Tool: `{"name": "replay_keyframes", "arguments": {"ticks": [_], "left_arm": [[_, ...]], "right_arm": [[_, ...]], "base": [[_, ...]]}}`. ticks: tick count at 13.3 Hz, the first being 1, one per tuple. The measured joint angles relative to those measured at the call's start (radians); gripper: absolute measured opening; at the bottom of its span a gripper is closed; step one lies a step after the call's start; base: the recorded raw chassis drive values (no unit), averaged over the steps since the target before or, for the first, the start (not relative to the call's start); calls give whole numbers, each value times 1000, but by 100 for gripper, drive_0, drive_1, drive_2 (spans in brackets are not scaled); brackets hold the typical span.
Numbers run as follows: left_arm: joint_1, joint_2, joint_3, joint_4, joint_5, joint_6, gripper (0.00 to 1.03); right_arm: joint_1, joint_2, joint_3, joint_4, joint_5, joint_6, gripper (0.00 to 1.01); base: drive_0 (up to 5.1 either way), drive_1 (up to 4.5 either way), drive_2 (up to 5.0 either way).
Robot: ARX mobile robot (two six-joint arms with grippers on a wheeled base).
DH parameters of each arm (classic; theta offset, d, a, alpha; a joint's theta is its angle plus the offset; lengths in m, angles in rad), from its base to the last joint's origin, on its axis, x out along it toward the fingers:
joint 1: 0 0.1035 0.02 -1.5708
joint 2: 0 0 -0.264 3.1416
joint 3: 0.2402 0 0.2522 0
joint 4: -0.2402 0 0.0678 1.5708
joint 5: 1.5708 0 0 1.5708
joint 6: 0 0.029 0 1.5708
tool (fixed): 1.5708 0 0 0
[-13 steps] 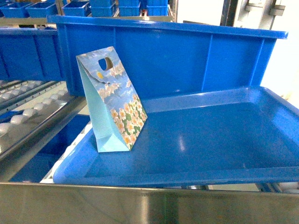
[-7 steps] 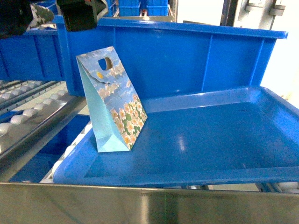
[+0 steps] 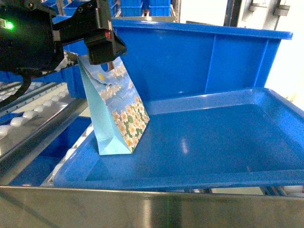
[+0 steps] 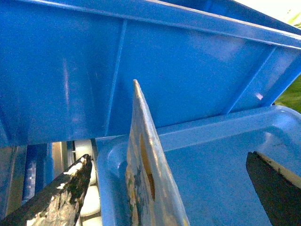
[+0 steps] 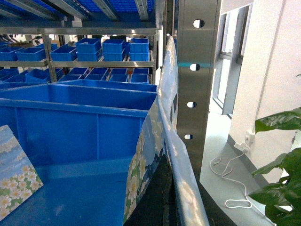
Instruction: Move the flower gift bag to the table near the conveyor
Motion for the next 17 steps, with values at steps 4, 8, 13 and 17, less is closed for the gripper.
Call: {"name": "replay_keyframes", "arguments": {"ticks": [4,8,13,17], "left_arm": [[-44,49,50,-72,-32,35,98],[-45,62,79,-110,-34,59,85],[-61,67,84,-139,-45,61,9],[-60,53,84,-125,-77,87,2]], "right_arm": [[0,0,0,0,0,0,2],[0,0,0,0,0,0,2],[0,0,0,0,0,0,2],[0,0,0,0,0,0,2]], "base": [[0,0,0],[0,0,0],[0,0,0],[0,0,0]]}}
